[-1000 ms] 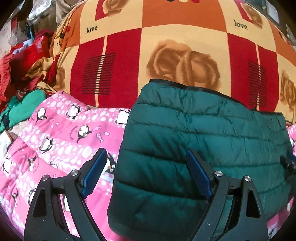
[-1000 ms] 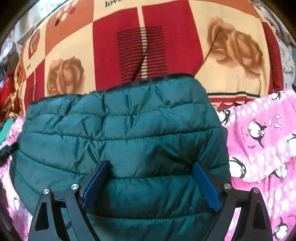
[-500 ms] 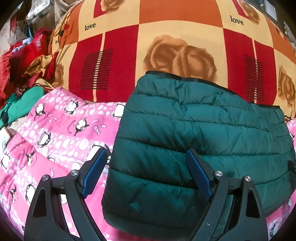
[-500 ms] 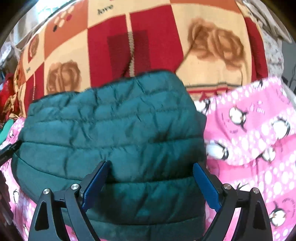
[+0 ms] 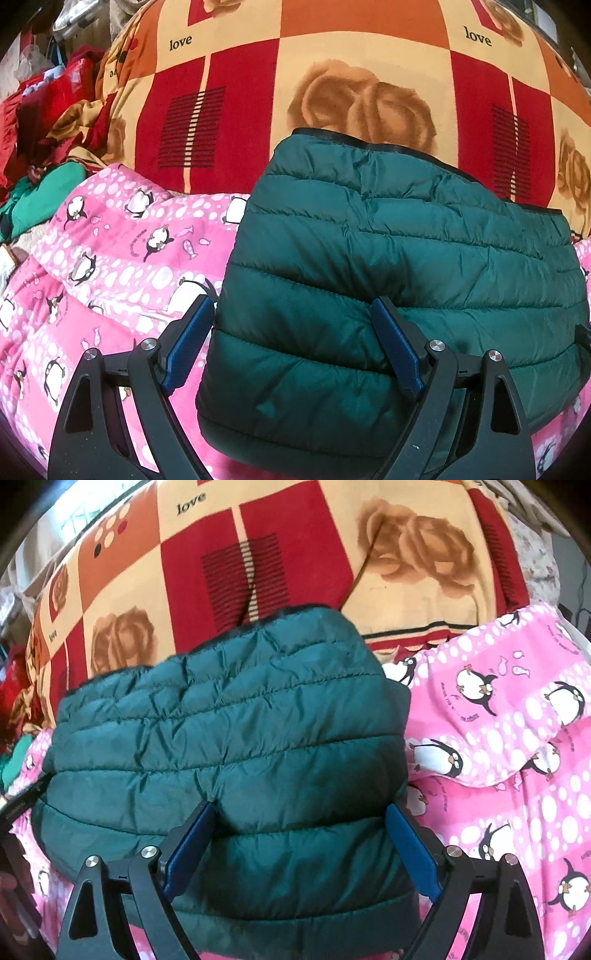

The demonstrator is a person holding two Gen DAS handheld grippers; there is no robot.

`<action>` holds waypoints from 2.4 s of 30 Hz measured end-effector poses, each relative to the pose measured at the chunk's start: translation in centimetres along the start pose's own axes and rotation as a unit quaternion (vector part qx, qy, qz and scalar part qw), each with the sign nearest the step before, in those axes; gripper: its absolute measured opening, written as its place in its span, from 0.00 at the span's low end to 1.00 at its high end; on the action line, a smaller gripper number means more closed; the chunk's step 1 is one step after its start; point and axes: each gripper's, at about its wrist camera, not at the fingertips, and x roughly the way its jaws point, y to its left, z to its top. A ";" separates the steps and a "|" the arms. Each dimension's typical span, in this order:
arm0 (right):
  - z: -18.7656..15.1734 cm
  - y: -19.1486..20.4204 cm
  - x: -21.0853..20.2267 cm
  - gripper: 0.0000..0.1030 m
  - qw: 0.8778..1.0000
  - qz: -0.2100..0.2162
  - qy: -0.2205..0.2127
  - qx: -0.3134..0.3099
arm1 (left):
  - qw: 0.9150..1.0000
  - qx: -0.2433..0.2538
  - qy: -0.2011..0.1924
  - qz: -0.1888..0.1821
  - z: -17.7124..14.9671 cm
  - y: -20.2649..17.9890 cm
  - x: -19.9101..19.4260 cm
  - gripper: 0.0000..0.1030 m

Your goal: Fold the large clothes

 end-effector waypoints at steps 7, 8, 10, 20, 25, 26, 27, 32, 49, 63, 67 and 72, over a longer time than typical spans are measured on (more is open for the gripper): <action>0.8 0.2 -1.5 0.88 1.000 0.009 -0.019 0.002 | 1.000 -0.004 0.004 -0.001 -0.1 0.1 -0.1 0.85; 0.8 0.2 -1.4 0.88 1.000 0.009 -0.018 0.004 | 1.000 -0.005 0.006 -0.002 -0.1 0.1 -0.1 0.84; 0.9 0.2 -1.3 0.88 1.000 0.014 -0.015 0.010 | 1.000 -0.008 0.009 -0.006 -0.2 0.2 -0.1 0.84; 0.3 0.4 0.6 0.89 1.000 -0.004 0.007 -0.006 | 0.999 -0.019 0.018 -0.030 -0.3 0.5 0.1 0.85; 0.7 -0.3 0.3 0.89 1.000 0.008 0.000 0.018 | 0.998 -0.030 0.026 -0.043 -0.3 0.8 0.3 0.85; 0.9 -0.6 0.0 0.89 1.000 0.010 -0.007 0.026 | 0.998 -0.035 0.028 -0.049 -0.3 1.0 0.2 0.85; 1.0 -0.8 -0.2 0.89 0.999 0.010 -0.012 0.032 | 0.997 -0.039 0.030 -0.054 -0.3 1.2 0.3 0.85; 1.2 -2.0 0.4 0.89 0.999 0.006 -0.005 0.052 | 0.994 -0.063 0.036 -0.079 -0.2 2.0 0.3 0.85; 1.1 -1.6 0.6 0.50 1.000 0.003 -0.011 0.026 | 0.987 -0.098 0.048 -0.120 0.2 2.9 1.3 0.92; 1.8 -2.6 0.2 0.83 0.998 0.037 -0.018 0.044 | 0.963 -0.188 0.062 -0.185 1.0 6.1 2.2 0.94; 1.8 -1.4 0.7 0.83 1.000 0.019 -0.007 0.017 | 0.963 -0.190 0.051 -0.186 1.1 6.3 1.5 0.94; 1.7 -1.4 1.1 0.83 1.000 0.020 -0.002 0.018 | 0.969 -0.166 0.062 -0.173 1.4 5.4 2.1 0.94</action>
